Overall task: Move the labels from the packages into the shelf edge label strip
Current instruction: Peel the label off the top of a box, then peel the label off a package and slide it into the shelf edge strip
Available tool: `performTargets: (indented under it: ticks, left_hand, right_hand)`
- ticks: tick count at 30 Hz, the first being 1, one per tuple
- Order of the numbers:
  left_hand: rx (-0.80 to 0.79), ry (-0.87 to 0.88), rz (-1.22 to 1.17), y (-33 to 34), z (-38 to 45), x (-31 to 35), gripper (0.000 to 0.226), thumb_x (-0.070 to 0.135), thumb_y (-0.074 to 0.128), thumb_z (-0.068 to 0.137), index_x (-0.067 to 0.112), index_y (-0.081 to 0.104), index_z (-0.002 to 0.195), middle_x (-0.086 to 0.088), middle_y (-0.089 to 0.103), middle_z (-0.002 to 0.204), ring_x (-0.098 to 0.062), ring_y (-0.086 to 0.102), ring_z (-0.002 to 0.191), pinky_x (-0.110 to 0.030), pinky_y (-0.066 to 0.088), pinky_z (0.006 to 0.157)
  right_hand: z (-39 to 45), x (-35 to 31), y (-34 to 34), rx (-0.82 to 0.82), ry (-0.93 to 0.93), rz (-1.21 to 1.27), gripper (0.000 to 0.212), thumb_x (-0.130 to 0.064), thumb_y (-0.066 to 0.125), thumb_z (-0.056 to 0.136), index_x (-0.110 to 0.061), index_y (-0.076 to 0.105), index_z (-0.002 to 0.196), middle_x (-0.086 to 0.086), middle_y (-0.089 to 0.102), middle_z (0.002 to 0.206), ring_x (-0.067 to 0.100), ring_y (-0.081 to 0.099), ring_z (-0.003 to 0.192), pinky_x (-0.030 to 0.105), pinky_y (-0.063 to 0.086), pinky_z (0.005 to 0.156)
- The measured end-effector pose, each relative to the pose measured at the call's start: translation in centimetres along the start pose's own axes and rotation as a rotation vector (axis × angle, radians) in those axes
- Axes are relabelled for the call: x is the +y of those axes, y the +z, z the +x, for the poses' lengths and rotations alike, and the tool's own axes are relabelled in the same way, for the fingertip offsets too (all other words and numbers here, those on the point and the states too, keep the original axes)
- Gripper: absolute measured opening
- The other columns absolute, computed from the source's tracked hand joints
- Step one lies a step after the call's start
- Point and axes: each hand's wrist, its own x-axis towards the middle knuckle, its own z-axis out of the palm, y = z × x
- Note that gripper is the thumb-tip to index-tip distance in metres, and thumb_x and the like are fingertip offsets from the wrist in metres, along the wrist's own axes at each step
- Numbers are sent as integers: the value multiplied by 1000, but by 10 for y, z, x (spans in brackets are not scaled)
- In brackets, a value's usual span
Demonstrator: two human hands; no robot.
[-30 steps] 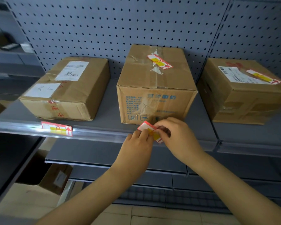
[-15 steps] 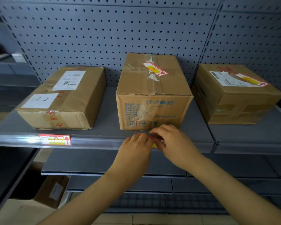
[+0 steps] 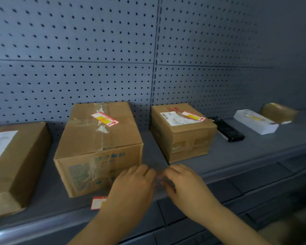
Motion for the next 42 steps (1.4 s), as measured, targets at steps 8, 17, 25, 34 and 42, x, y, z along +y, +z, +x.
performTargets:
  ticks: [8, 17, 25, 34, 42]
  left_hand:
    - [-74, 15, 38, -1, 80, 50, 25, 26, 84, 60, 22, 65, 75, 3, 63, 69, -19, 63, 59, -31, 49, 47]
    - [15, -132, 126, -2, 167, 101, 27, 33, 48, 93, 24, 56, 117, 2, 60, 116, -20, 58, 100, -32, 47, 79]
    - [-65, -169, 78, 3, 205, 83, 27, 37, 52, 93, 34, 53, 119, 12, 57, 123, -11, 56, 105, -29, 49, 89]
    - [-53, -166, 64, 25, 257, 33, 21, 36, 52, 92, 30, 60, 111, 11, 61, 109, -9, 56, 96, -27, 47, 88]
    - [-124, -180, -49, 48, 283, 10, 20, 36, 54, 92, 31, 60, 111, 14, 60, 108, -5, 56, 96, -29, 49, 88]
  right_hand:
    - [-24, 67, -54, 114, 105, -5, 15, -22, 54, 90, -23, 63, 101, -5, 61, 104, 14, 51, 99, 27, 43, 79]
    - [-3, 149, -109, 166, 22, 20, 18, -22, 53, 90, -19, 66, 103, 0, 64, 106, 19, 52, 101, 36, 47, 86]
    - [43, 189, -119, 180, -8, 80, 16, -23, 53, 92, -20, 65, 101, -2, 62, 104, 16, 52, 99, 34, 50, 81]
    - [127, 213, -102, 66, 66, 98, 27, -32, 55, 91, -20, 62, 115, 1, 58, 114, 17, 51, 106, 38, 49, 87]
    - [167, 230, -79, -139, 107, -2, 49, -50, 54, 88, -14, 58, 121, 7, 46, 120, 23, 42, 111, 36, 43, 88]
